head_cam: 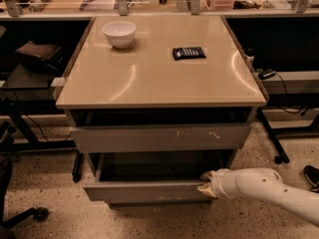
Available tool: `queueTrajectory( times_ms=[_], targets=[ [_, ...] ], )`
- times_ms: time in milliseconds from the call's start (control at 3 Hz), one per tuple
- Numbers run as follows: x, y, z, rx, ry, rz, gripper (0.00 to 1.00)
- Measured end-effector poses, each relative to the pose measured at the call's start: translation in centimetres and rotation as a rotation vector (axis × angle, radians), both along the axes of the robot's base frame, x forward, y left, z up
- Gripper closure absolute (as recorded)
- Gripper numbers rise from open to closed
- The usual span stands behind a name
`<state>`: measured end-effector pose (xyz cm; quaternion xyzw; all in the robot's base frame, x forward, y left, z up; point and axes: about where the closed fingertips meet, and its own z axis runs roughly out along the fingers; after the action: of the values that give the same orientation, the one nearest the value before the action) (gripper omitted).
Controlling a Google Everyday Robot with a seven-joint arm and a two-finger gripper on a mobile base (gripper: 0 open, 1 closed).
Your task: Open middle drawer
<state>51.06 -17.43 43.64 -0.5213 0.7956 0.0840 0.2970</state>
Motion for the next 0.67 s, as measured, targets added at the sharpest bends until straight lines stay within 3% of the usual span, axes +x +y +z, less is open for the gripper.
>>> queueTrajectory(
  times_ms=[333,667],
  targets=[
    [-3.36,1.04,-0.15,0.027,0.011,-0.007,1.00],
    [-3.39,1.04,-0.16,0.027,0.012,-0.007,1.00]
  ],
)
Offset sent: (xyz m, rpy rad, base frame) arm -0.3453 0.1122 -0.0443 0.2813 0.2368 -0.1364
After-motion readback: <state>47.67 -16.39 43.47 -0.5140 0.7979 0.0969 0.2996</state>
